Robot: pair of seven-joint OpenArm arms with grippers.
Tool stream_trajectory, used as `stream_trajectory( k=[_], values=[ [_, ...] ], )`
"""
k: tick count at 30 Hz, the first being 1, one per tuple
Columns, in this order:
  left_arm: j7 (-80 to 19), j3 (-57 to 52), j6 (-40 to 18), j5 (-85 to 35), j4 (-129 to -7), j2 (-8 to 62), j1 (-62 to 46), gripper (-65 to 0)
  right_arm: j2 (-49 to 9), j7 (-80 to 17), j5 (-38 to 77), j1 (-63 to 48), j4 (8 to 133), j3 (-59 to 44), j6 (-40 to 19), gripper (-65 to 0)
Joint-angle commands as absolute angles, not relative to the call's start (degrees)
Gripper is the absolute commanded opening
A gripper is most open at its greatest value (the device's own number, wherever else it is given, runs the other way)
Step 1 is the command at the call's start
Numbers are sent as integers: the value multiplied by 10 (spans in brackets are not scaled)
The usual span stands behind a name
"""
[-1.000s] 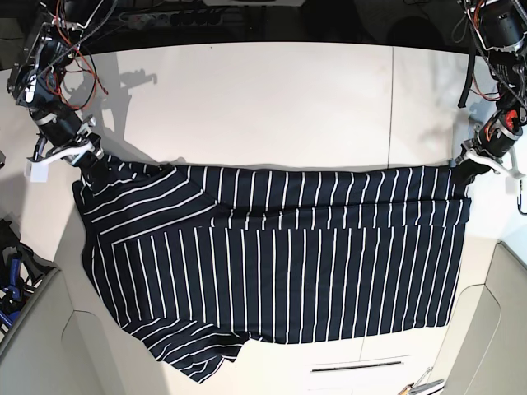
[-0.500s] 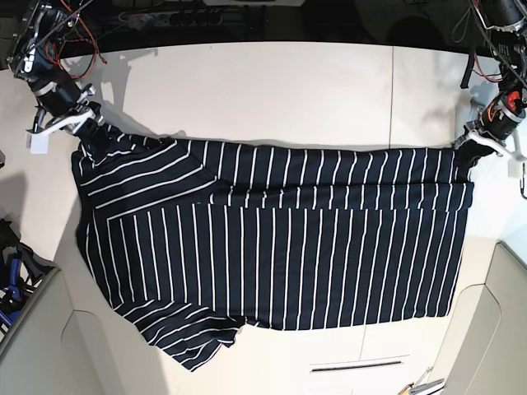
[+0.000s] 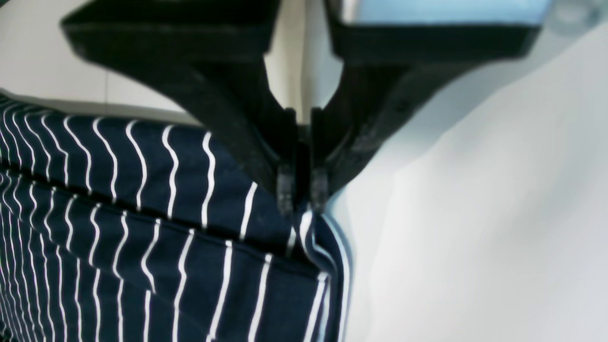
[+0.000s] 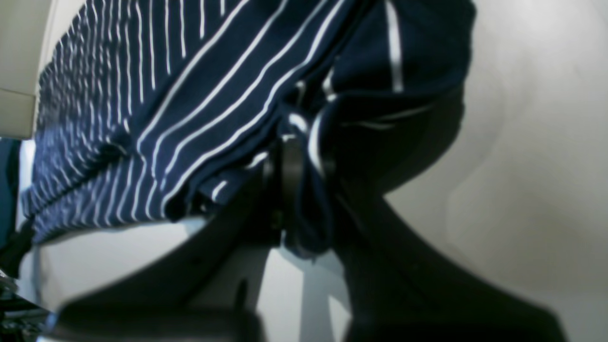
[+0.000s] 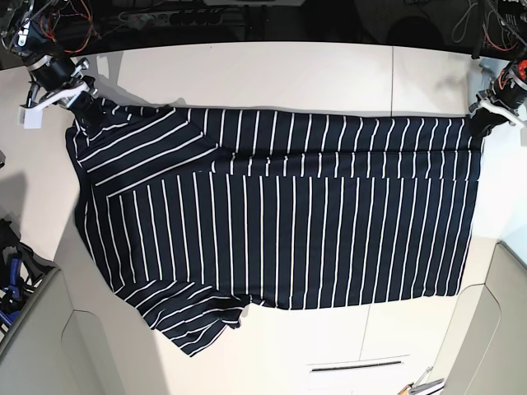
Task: Fold the T-shirt properly
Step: 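Drag the held folded edge away from the hem with both grippers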
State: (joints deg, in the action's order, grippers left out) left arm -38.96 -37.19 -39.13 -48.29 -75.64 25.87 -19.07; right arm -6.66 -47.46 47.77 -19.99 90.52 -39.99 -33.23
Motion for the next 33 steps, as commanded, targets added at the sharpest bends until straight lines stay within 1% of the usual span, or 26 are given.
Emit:
stream_trajectory(
  k=[1,10,21,33],
  values=[
    [-380,-376,-400,-494,-767,272,-195,-650,-74,-466,491,-204,916,-408,-339,-650],
    [-387,-376,-400,-515,-782,272,-235,-650,-74,-492,522,-230,916,-441,-344,-650],
    [-388,-376,-400,-516,-868,272,-297,-650,-74,-508,530,-237,916,-448,-343,-650],
    [-389,-376,-400,-514,-879,271,-307,-650,-74,-511,545,-270,916,-460,-344,-650]
  ],
)
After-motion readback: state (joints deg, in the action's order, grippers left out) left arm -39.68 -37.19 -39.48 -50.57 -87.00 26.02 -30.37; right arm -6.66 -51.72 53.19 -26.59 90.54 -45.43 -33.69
